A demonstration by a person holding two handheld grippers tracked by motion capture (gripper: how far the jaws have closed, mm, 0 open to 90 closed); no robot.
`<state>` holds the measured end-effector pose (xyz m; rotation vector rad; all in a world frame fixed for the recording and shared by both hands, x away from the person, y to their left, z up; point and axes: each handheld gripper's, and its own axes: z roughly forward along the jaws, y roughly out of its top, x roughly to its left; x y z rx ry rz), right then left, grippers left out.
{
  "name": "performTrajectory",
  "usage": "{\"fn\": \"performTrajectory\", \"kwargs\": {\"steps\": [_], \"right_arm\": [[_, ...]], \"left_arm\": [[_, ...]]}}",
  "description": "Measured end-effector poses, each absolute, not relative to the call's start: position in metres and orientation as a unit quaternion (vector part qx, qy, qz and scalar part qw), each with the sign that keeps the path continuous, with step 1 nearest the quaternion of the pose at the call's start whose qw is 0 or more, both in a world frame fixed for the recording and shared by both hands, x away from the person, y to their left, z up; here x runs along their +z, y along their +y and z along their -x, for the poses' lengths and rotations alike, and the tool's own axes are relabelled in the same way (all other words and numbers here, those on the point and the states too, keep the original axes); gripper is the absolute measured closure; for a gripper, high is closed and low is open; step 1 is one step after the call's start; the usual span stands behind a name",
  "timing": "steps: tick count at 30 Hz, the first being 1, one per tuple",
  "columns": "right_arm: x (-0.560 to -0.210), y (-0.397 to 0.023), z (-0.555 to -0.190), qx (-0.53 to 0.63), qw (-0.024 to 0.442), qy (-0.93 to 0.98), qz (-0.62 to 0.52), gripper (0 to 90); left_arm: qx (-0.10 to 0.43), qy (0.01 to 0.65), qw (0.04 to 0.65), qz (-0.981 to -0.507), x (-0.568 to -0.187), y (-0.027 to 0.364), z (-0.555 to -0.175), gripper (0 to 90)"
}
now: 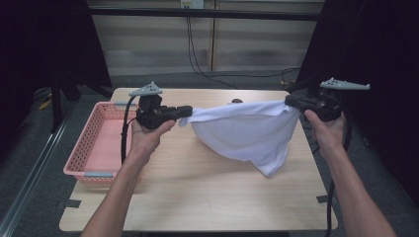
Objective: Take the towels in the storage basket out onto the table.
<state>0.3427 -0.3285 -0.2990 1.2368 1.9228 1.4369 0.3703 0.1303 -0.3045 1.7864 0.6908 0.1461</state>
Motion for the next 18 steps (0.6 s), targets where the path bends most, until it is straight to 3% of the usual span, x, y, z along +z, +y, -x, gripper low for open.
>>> {"fn": "performTrajectory", "kwargs": {"steps": [10,13,18], "right_arm": [[-0.22,-0.325,-0.307,0.566,0.266,0.673,-0.395,84.3],[-0.23,-0.321,-0.29,0.551,0.26,0.692,-0.387,84.3],[-0.296,-0.322,-0.246,0.543,0.198,0.715,-0.393,84.3]], "left_arm": [[0.094,0.245,0.605,-0.752,-0.241,0.142,-0.333,86.5],[0.078,0.243,0.601,-0.758,-0.257,0.148,-0.317,86.4],[0.023,0.26,0.572,-0.778,-0.33,0.158,-0.285,86.3]]}}
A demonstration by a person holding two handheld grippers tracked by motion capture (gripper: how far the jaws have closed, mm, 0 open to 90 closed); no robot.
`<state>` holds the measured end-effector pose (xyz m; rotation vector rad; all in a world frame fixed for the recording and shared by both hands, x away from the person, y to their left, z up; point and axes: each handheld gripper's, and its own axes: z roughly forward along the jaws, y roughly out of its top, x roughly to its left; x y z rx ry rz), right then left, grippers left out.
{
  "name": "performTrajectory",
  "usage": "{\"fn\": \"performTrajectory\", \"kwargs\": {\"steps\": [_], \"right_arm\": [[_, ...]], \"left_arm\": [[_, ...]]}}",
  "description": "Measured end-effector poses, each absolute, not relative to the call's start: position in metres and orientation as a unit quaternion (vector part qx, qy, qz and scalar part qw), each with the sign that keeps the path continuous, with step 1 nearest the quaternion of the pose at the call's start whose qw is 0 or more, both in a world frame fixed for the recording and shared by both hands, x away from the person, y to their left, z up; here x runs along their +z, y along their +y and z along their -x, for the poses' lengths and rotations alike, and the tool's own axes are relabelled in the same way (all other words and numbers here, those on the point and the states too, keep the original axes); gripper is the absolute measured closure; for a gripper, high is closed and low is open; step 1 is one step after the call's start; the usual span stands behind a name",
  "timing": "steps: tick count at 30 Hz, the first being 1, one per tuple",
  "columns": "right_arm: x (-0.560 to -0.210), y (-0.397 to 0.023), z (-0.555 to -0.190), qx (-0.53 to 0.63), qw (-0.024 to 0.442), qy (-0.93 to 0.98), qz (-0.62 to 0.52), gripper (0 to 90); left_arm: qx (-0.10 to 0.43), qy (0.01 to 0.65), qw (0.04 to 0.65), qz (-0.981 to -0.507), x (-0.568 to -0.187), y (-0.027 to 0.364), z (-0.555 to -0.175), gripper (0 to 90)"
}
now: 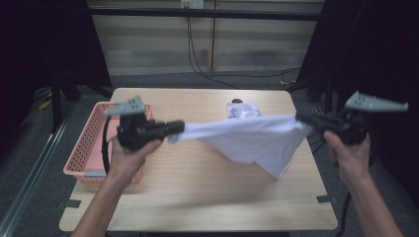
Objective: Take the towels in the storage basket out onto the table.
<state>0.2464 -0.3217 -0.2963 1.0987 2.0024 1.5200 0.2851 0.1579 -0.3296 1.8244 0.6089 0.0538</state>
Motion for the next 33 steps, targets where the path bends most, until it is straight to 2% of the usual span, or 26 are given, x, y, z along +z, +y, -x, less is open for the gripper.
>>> {"fn": "performTrajectory", "kwargs": {"steps": [3,9,11,15,17,21,23,28,30,33], "right_arm": [[-0.339,-0.316,-0.212,0.535,0.157,0.73,-0.395,84.3],[-0.4,-0.301,-0.146,0.524,0.09,0.747,-0.398,83.5],[-0.419,-0.296,-0.135,0.521,0.06,0.752,-0.4,82.4],[-0.438,-0.289,-0.129,0.494,0.053,0.77,-0.401,72.4],[-0.436,-0.295,-0.132,0.507,0.058,0.759,-0.406,66.0],[-0.438,-0.306,-0.154,0.491,0.084,0.758,-0.421,61.2],[-0.443,-0.309,-0.169,0.471,0.098,0.763,-0.431,61.8],[-0.463,-0.321,-0.215,0.433,0.116,0.766,-0.462,70.8],[-0.469,-0.324,-0.229,0.42,0.114,0.768,-0.469,70.4],[-0.481,-0.325,-0.248,0.403,0.109,0.773,-0.477,64.1]], "left_arm": [[-0.003,0.278,0.541,-0.794,-0.374,0.164,-0.258,86.3],[-0.031,0.283,0.516,-0.808,-0.429,0.189,-0.203,85.7],[-0.047,0.29,0.493,-0.819,-0.444,0.192,-0.196,85.1],[-0.049,0.312,0.48,-0.819,-0.457,0.194,-0.2,81.1],[-0.044,0.311,0.479,-0.82,-0.457,0.191,-0.209,77.8],[-0.037,0.31,0.472,-0.824,-0.46,0.174,-0.24,73.7],[-0.043,0.314,0.466,-0.826,-0.465,0.16,-0.259,70.7],[-0.033,0.313,0.452,-0.835,-0.472,0.127,-0.298,63.4],[-0.03,0.309,0.441,-0.842,-0.476,0.114,-0.309,59.6],[-0.024,0.315,0.422,-0.85,-0.486,0.098,-0.323,56.1]]}}
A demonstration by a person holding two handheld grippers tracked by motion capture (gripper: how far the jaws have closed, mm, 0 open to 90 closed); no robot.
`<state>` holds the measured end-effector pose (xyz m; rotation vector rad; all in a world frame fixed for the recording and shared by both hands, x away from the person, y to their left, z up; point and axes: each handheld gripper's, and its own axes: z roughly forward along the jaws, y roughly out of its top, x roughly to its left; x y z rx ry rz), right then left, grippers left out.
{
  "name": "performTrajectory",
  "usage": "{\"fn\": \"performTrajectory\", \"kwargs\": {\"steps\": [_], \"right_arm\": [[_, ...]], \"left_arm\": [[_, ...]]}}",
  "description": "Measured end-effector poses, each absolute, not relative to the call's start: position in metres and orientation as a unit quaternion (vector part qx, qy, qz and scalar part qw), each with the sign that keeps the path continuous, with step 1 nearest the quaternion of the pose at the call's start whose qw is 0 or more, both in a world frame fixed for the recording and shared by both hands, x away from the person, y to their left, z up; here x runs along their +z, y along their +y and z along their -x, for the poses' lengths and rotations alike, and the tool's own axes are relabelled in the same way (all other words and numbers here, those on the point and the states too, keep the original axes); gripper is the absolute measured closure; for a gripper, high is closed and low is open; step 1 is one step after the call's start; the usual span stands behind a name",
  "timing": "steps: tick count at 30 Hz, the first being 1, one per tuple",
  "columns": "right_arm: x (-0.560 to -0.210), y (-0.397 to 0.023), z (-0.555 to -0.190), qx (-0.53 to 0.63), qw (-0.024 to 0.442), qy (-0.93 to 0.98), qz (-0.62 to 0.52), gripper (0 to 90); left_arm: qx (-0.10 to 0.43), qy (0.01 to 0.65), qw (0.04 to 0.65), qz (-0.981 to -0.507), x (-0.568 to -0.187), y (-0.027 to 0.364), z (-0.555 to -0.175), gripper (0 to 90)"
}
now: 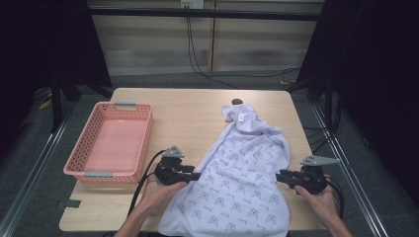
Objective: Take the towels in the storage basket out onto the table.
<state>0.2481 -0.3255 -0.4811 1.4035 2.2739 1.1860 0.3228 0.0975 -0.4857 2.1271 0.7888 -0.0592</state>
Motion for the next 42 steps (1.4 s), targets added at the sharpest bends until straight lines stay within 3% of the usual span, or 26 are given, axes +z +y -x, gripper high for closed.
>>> {"fn": "performTrajectory", "kwargs": {"steps": [2,4,6,12,15,19,21,29,31,34,42], "right_arm": [[-0.488,-0.324,-0.257,0.39,0.107,0.778,-0.48,59.4],[-0.492,-0.324,-0.265,0.385,0.101,0.773,-0.494,54.0],[-0.493,-0.323,-0.269,0.389,0.101,0.768,-0.498,52.4],[-0.5,-0.317,-0.273,0.373,0.105,0.784,-0.485,46.8],[-0.5,-0.312,-0.269,0.351,0.137,0.8,-0.466,54.2],[-0.498,-0.317,-0.269,0.334,0.147,0.801,-0.475,78.1],[-0.498,-0.325,-0.272,0.332,0.147,0.79,-0.494,85.2],[-0.495,-0.35,-0.281,0.339,0.169,0.759,-0.53,87.4],[-0.493,-0.345,-0.281,0.341,0.175,0.762,-0.521,78.8],[-0.488,-0.339,-0.279,0.368,0.16,0.762,-0.508,67.7],[-0.487,-0.32,-0.282,0.39,0.122,0.778,-0.478,49.2]], "left_arm": [[-0.014,0.313,0.404,-0.859,-0.492,0.091,-0.329,56.9],[0.002,0.298,0.391,-0.871,-0.498,0.089,-0.33,74.1],[0.005,0.308,0.395,-0.866,-0.498,0.094,-0.33,85.3],[0.012,0.333,0.388,-0.859,-0.496,0.123,-0.324,87.7],[0.011,0.334,0.377,-0.864,-0.496,0.139,-0.315,87.8],[0.007,0.334,0.378,-0.863,-0.494,0.157,-0.296,87.9],[-0.002,0.339,0.395,-0.854,-0.491,0.166,-0.289,87.9],[-0.009,0.339,0.412,-0.846,-0.483,0.18,-0.263,87.7],[-0.007,0.343,0.423,-0.839,-0.482,0.182,-0.266,84.1],[0.004,0.347,0.442,-0.827,-0.478,0.179,-0.275,70.5],[-0.016,0.319,0.445,-0.837,-0.483,0.126,-0.325,60.6]]}}
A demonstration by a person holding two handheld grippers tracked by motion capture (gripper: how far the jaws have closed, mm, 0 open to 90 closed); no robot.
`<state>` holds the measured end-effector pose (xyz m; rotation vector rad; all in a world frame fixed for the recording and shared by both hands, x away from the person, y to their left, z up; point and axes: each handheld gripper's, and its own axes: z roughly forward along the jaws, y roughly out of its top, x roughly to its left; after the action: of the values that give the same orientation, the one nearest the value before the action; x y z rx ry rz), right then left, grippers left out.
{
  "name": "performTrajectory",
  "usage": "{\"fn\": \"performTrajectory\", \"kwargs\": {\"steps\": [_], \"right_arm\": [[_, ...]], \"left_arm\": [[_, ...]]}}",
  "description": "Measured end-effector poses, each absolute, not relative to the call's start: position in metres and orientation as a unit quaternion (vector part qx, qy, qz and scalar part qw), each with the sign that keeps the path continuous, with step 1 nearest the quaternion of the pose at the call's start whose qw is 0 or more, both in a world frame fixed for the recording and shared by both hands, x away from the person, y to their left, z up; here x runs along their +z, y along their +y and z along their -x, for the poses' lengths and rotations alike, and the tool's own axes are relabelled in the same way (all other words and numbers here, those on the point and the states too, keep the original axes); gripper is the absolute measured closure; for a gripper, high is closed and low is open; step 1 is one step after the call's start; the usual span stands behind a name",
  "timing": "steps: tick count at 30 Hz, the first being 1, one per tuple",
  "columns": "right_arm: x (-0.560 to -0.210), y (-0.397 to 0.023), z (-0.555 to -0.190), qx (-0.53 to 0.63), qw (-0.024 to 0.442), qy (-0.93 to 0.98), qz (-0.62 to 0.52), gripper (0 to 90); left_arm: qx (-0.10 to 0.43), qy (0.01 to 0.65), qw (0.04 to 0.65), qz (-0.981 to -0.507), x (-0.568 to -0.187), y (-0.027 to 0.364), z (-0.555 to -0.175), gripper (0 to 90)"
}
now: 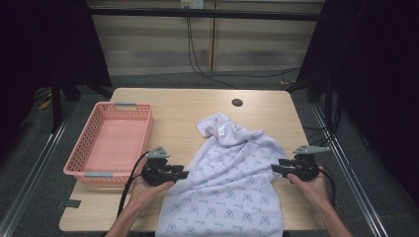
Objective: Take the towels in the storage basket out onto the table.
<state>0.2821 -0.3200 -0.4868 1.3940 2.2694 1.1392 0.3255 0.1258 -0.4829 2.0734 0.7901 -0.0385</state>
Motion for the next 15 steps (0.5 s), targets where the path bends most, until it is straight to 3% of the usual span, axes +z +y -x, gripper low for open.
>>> {"fn": "performTrajectory", "kwargs": {"steps": [3,6,8,9,12,15], "right_arm": [[-0.489,-0.31,-0.282,0.384,0.114,0.788,-0.468,44.5],[-0.495,-0.304,-0.285,0.366,0.114,0.802,-0.458,43.7],[-0.5,-0.301,-0.285,0.352,0.123,0.81,-0.453,44.2],[-0.499,-0.299,-0.284,0.346,0.127,0.811,-0.454,46.7],[-0.499,-0.298,-0.279,0.346,0.129,0.814,-0.448,64.7],[-0.497,-0.296,-0.268,0.35,0.099,0.821,-0.441,75.2]], "left_arm": [[0.005,0.315,0.427,-0.848,-0.494,0.104,-0.341,59.5],[0.007,0.294,0.397,-0.869,-0.501,0.089,-0.35,68.4],[0.009,0.299,0.402,-0.865,-0.503,0.09,-0.348,79.8],[0.015,0.293,0.4,-0.869,-0.503,0.091,-0.346,85.4],[0.011,0.279,0.395,-0.875,-0.502,0.099,-0.334,88.0],[0.009,0.273,0.391,-0.879,-0.5,0.111,-0.316,88.5]]}}
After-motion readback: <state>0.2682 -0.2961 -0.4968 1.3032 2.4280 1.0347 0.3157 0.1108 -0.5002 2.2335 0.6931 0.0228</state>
